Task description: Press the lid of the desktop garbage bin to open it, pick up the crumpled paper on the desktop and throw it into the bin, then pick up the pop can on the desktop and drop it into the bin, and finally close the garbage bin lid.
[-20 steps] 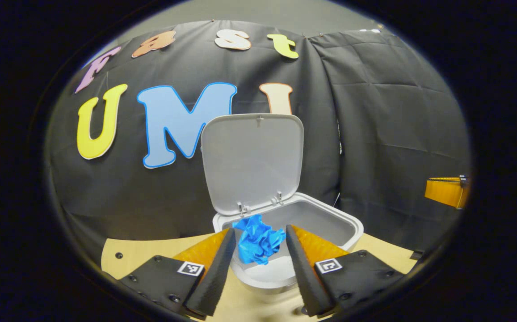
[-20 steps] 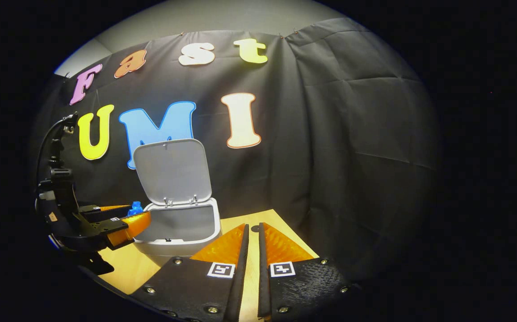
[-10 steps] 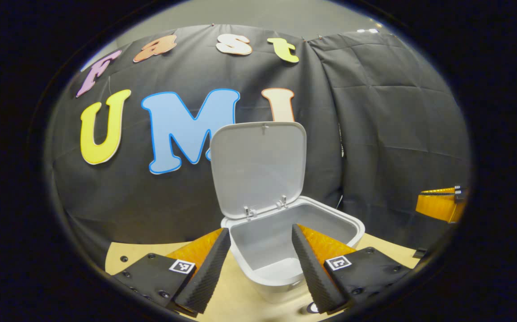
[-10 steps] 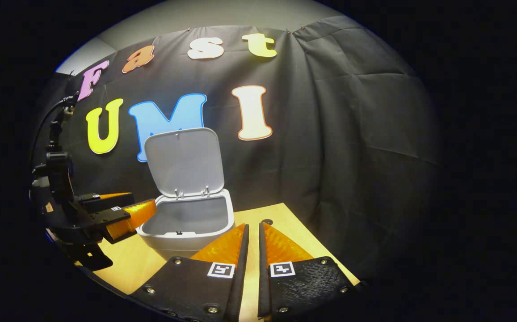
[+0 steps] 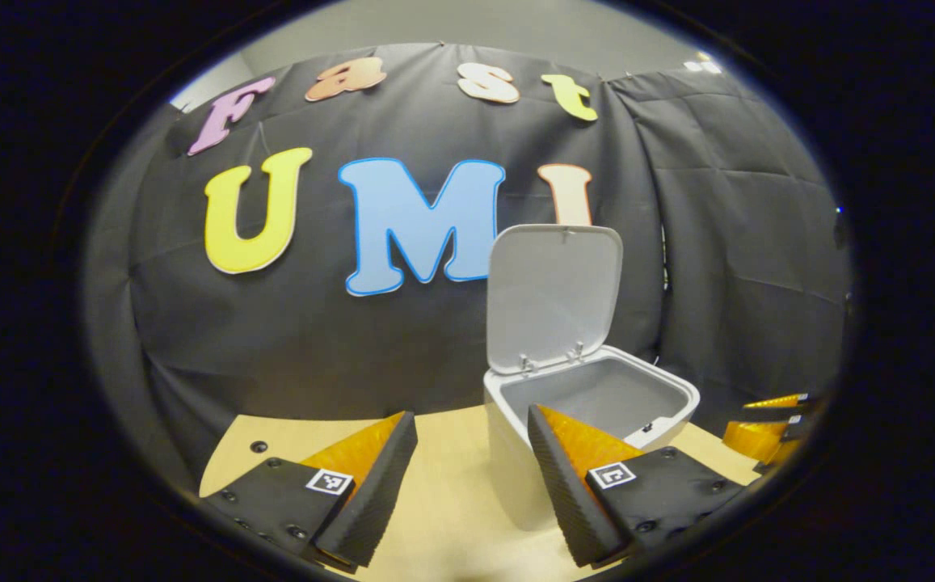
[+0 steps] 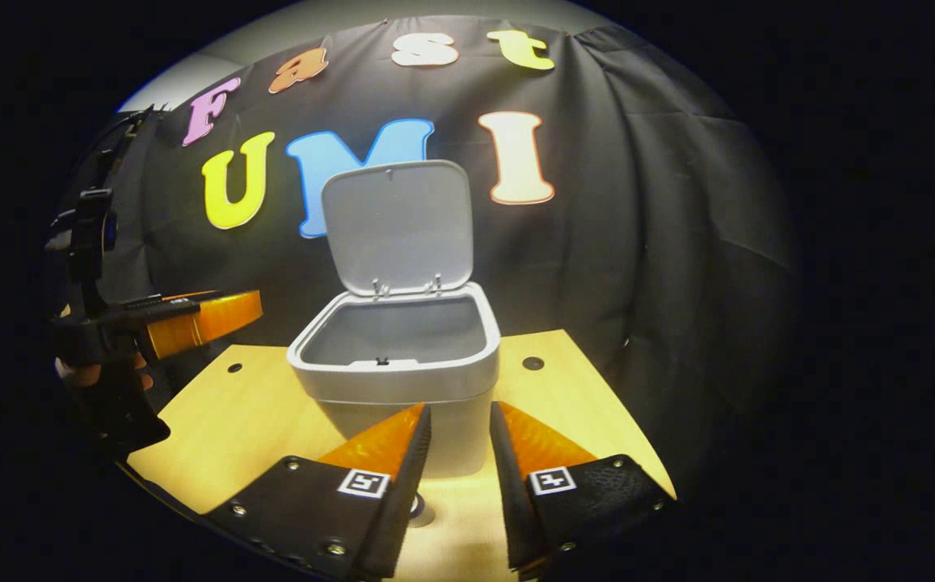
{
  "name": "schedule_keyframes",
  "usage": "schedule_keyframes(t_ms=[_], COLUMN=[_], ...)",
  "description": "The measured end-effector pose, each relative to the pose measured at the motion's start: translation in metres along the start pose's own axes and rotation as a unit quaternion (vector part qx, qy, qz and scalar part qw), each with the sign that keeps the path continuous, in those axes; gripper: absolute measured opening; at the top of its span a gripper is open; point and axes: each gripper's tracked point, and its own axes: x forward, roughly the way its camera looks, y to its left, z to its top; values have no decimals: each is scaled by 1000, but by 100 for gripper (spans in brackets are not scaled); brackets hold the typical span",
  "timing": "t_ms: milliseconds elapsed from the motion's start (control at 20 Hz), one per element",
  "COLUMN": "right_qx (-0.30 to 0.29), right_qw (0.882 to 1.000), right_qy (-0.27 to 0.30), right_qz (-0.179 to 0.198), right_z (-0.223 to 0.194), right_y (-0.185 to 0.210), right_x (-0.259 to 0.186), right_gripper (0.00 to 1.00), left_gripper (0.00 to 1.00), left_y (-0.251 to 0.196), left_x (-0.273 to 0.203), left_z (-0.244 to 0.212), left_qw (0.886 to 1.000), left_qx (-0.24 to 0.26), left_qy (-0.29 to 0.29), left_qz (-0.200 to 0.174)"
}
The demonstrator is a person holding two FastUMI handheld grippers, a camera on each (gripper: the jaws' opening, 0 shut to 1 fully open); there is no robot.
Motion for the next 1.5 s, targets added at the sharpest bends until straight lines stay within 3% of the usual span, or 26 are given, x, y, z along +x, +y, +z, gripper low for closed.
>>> schedule_keyframes(t_ms=[100, 200, 500, 850, 1050, 1150, 1250, 1450, 1500], right_qx=[-2, -1, -3, -50, -66, -69, -69, -76, -75], right_qw=[1000, 999, 992, 981, 976, 973, 971, 967, 967], right_qy=[17, 36, 104, 166, 190, 202, 212, 225, 230], right_qz=[22, 39, 67, 83, 86, 88, 90, 86, 84], right_z=[-13, -27, -77, -128, -151, -162, -171, -183, -187], right_y=[12, 23, 45, 59, 63, 64, 66, 67, 67], right_x=[6, 13, 33, 47, 56, 59, 62, 68, 69], right_gripper=[66, 99, 98, 98, 99, 99, 99, 99, 99], left_gripper=[94, 94, 94, 94, 94, 88, 91, 87, 91], left_y=[18, 30, 55, 72, 86, 93, 100, 112, 113], left_x=[-10, -16, -37, -40, -51, -56, -60, -66, -68], left_z=[-5, -7, -8, -13, -19, -20, -22, -24, -25], left_qw=[1000, 1000, 998, 996, 993, 992, 991, 989, 989], left_qx=[-8, -13, -18, -24, -33, -35, -35, -37, -38], left_qy=[4, 5, 3, 7, 11, 13, 14, 16, 17], left_qz=[15, 28, 58, 89, 109, 119, 128, 142, 144])
